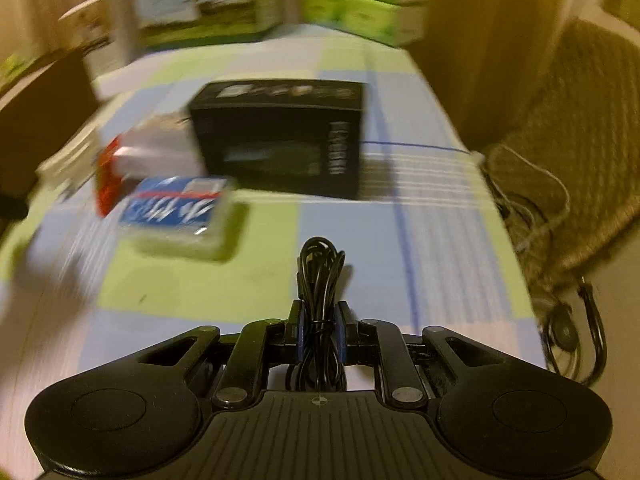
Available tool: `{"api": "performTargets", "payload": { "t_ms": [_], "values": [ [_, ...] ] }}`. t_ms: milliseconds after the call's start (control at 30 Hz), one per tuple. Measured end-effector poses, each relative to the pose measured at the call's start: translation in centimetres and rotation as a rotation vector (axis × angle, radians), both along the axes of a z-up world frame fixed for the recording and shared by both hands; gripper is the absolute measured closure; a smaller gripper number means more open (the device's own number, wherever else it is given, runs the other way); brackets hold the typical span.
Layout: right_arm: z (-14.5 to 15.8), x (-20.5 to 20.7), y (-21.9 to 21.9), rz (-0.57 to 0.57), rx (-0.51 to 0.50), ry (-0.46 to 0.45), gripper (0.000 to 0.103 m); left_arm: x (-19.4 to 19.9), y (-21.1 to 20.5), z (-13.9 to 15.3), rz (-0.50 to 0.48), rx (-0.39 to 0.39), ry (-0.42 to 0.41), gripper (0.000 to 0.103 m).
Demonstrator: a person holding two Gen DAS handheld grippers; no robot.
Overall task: Organize objects
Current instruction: 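Grasp the black cable with the right tool while the left tool grasps the white clip strip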
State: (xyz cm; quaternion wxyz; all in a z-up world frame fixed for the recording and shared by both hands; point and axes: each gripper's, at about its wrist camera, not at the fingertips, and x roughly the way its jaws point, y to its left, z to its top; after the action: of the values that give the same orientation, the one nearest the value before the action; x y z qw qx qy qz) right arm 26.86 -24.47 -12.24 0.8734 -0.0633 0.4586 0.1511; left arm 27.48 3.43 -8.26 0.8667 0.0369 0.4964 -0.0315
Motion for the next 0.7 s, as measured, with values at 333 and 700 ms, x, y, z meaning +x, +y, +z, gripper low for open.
{"api": "performTargets", "payload": {
  "t_ms": [333,700],
  "values": [
    [-0.1,2.3,-0.8,-0.087,0.029,-0.009,0.091,5.7,1.2,-1.4,-0.006,0.064,-0.015,0.033],
    [-0.2,2.5,-1.0,-0.103,0.045,-0.019,0.091,10.5,1.4,-3.6,-0.009,0.093,0.054,0.064]
  ]
}}
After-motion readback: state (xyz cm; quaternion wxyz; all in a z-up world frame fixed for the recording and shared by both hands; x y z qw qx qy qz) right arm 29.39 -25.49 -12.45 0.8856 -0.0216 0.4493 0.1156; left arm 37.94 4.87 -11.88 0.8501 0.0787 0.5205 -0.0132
